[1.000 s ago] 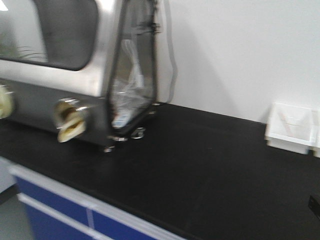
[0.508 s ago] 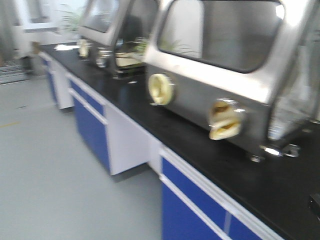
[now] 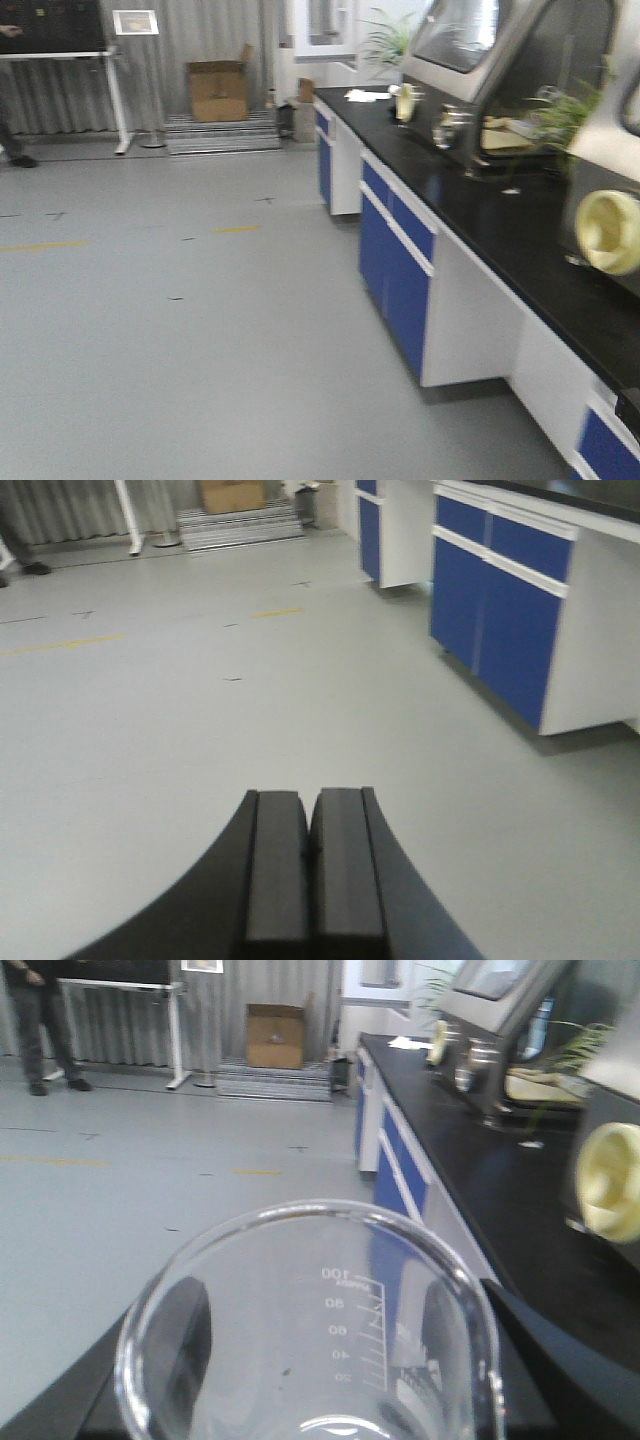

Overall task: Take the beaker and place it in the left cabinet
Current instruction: 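Hold the beaker in the right gripper while turning away from the bench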

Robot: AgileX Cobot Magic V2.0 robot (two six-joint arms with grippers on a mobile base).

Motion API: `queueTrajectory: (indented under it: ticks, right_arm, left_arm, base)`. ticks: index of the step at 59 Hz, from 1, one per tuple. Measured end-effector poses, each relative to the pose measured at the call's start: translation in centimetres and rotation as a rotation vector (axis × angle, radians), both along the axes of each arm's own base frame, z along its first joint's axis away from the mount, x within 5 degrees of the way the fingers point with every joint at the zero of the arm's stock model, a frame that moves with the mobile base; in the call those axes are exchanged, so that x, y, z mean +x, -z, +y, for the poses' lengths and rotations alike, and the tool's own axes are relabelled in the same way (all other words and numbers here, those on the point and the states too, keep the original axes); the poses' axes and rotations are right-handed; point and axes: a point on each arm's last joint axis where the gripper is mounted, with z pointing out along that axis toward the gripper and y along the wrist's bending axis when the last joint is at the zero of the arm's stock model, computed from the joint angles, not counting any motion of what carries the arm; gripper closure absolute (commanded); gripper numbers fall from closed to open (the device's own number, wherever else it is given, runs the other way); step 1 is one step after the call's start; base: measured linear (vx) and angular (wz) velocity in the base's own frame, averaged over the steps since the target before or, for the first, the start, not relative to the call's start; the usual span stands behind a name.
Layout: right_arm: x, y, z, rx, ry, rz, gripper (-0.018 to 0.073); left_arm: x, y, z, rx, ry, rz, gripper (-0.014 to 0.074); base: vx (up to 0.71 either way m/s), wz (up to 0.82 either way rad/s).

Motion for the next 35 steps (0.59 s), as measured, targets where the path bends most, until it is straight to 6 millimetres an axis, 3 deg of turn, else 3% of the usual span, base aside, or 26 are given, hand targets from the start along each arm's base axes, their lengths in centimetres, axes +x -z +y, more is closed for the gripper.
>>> queueTrajectory:
  ticks: [35]
  right_arm:
    - [0.0, 0.02, -0.04, -0.001, 0.004, 0.002, 0.0561]
  left_arm:
    - [0.0, 0.0, 0.0, 0.0, 0.0, 0.0, 0.0593]
  base:
    - [0.52, 0.47]
